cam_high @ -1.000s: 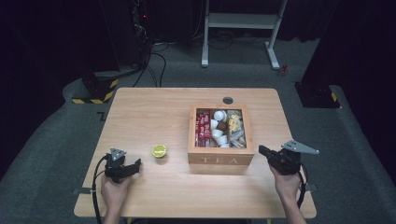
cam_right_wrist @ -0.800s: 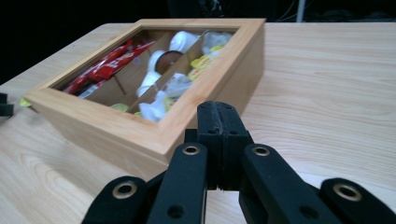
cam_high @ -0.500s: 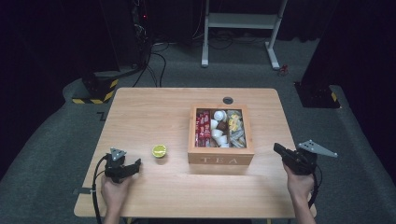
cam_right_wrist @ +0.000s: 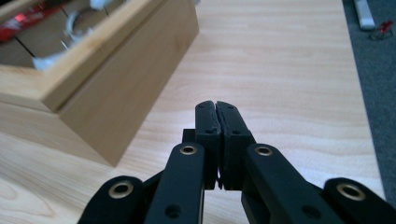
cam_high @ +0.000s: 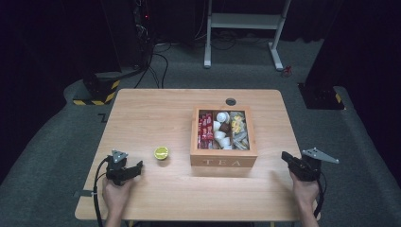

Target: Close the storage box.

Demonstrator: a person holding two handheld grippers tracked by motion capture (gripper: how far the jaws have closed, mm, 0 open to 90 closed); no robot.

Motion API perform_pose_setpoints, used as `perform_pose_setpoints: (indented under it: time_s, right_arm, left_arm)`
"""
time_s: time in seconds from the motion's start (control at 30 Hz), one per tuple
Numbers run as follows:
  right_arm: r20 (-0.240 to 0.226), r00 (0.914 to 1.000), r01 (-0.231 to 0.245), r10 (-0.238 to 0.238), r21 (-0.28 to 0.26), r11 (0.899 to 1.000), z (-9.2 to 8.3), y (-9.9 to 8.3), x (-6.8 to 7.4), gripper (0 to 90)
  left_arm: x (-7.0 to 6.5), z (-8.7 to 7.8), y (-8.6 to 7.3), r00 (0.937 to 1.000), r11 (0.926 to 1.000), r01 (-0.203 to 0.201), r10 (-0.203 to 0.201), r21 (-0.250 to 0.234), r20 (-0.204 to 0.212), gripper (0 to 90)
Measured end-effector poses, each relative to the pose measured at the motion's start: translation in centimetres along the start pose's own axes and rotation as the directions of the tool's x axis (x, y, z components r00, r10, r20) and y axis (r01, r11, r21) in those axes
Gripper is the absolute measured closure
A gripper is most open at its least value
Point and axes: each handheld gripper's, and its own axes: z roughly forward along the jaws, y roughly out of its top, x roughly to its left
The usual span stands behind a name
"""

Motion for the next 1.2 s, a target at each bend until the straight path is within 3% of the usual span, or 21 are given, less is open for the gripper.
perform_pose_setpoints:
  time_s: [0.4,0.97,1.2]
  right_arm:
    - [0.059,0.9972,0.039,-0.046,0.112,0.993,2.3,-1.5,0.3,85.2]
    - [0.082,0.9932,0.068,-0.082,0.162,0.984,4.6,-2.0,1.3,72.6]
    - [0.094,0.9868,0.115,-0.132,0.169,0.979,4.9,-2.0,2.0,60.9]
  left_arm:
    - [0.0,0.0,0.0,1.0,1.0,-0.001,0.001,0.0,0.0,24.5]
    - [0.0,0.0,0.0,1.0,1.0,0.0,0.0,0.0,0.0,24.5]
    - [0.0,0.0,0.0,1.0,1.0,0.0,0.0,0.0,0.0,24.5]
